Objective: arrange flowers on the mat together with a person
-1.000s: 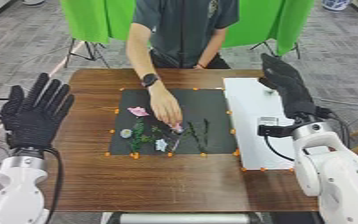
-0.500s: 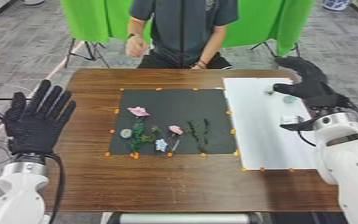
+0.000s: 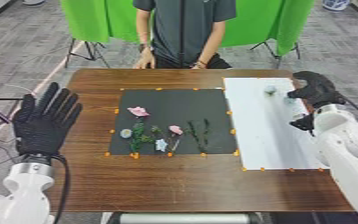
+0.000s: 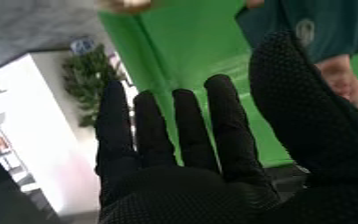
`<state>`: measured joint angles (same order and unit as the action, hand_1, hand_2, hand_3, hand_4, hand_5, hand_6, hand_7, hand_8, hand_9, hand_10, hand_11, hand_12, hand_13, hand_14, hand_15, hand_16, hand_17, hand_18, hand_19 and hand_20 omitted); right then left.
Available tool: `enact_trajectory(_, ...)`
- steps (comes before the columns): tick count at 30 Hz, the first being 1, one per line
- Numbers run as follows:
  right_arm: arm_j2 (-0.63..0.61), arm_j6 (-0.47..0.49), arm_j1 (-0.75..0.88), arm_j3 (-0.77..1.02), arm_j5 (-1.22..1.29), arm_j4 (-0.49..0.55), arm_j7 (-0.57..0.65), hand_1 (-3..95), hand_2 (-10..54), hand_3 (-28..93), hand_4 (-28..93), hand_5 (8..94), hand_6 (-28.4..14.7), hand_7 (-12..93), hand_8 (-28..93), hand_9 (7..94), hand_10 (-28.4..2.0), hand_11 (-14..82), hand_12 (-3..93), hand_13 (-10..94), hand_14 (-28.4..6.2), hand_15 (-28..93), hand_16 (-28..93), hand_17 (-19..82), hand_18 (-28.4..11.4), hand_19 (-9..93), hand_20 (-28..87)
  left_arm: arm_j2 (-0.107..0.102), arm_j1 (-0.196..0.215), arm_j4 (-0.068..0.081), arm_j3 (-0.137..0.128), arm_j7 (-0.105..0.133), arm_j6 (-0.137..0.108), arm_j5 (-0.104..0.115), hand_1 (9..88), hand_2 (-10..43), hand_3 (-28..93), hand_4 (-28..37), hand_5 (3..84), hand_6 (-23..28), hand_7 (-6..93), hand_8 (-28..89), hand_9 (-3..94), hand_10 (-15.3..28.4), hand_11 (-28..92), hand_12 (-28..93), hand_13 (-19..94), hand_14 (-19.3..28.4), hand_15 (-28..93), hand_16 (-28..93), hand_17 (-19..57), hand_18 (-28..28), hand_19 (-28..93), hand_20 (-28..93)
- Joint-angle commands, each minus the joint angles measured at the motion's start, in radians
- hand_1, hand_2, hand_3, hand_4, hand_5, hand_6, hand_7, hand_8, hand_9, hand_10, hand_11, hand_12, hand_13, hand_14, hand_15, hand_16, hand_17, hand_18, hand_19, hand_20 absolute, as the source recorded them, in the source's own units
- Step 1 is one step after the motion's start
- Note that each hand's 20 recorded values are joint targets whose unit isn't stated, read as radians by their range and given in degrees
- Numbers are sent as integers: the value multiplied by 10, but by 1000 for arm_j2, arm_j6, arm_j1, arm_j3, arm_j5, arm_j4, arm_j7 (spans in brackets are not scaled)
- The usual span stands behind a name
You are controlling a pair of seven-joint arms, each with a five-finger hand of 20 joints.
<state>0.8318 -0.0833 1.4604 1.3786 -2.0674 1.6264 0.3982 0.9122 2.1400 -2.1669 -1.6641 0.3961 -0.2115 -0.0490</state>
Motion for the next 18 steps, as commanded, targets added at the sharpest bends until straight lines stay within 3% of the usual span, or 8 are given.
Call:
enact_trajectory(1,3,69,-123,-87,-24,-139,30,441,-95,803,-283,341,-9,221,-158,301,-92,109,94,247,-109,230,22,166,-167,494,28,10,4,5,16,-17,-5,-4,252,115,716,-283,438,58,87,-95,363,126,152,48,279,118,181,-59,-18,108,217,101)
enact_trajectory(5,0,92,-160,-126,-28,-196,21,459,-95,788,-283,340,-5,231,-163,302,-85,121,88,233,-109,235,17,165,-179,485,18,13,-4,8,19,-22,-6,-6,253,115,717,-283,438,58,88,-95,364,126,155,50,277,122,185,-57,-19,108,219,101)
enact_trajectory(10,2,191,-171,-143,-73,-215,4,490,-95,765,-283,354,13,263,-183,330,-73,141,82,267,-97,259,16,207,-180,523,34,17,-9,11,27,-31,-4,-9,253,114,718,-283,437,60,88,-94,363,127,154,51,277,124,186,-56,-20,109,219,100)
enact_trajectory(14,11,298,-168,-135,-125,-217,-51,527,-95,727,-283,402,29,264,-187,421,-61,139,91,420,-73,266,64,271,-176,561,72,19,-12,14,29,-37,10,-15,252,115,719,-283,437,61,88,-94,363,127,154,51,277,124,187,-56,-21,110,221,100)
enact_trajectory(15,11,291,-164,-141,-140,-218,-60,535,-95,716,-283,410,32,264,-187,435,-59,140,93,440,-73,270,73,278,-175,564,77,20,-11,16,27,-41,22,-21,253,114,719,-283,437,61,88,-94,363,128,154,51,277,125,186,-56,-21,110,222,99)
enact_trajectory(18,15,272,-141,-144,-154,-207,-72,553,-95,690,-283,466,39,262,-180,502,-55,151,115,521,-60,308,129,305,-167,600,114,21,-10,15,26,-42,22,-14,252,114,719,-283,435,60,88,-94,363,128,154,52,277,125,186,-56,-22,111,221,98)
